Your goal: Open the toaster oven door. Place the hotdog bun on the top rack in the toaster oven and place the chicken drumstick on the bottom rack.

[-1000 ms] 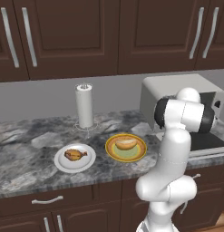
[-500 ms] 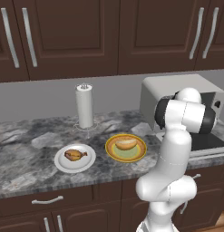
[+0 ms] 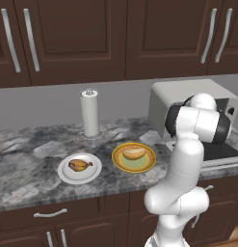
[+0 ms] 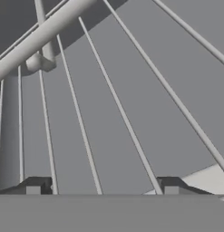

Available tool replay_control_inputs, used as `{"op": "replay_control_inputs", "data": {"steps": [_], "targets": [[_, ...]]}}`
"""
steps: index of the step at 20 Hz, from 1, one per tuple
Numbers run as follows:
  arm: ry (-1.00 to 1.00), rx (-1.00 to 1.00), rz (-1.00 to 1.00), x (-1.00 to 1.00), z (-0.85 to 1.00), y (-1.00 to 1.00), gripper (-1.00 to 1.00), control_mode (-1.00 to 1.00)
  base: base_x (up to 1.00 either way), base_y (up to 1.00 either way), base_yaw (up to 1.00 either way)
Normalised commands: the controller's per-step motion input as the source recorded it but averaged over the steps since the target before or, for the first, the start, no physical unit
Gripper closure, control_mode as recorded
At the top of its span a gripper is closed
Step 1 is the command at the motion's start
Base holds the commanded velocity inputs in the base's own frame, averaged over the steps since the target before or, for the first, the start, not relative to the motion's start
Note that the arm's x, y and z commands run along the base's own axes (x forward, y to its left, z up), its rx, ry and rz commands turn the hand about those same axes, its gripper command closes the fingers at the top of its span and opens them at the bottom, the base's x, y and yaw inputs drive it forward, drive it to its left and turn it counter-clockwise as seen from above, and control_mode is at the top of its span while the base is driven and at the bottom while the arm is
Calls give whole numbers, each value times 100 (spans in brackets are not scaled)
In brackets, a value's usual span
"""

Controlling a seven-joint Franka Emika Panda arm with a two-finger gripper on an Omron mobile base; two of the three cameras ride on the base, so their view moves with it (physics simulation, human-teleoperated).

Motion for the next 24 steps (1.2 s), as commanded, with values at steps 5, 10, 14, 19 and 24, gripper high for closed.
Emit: {"op": "replay_control_inputs", "data": {"steps": [5, 10, 14, 19, 24], "targets": [[8, 0, 8, -5, -72, 0, 100, -100, 0, 0, 0], [4, -11, 3, -9, -83, 0, 100, -100, 0, 0, 0], [11, -21, 0, -9, -87, -2, 100, -100, 0, 0, 0], [18, -19, 0, -17, -88, -11, 100, -100, 0, 0, 0], [5, -18, 2, -21, -94, -10, 100, -100, 0, 0, 0]]}}
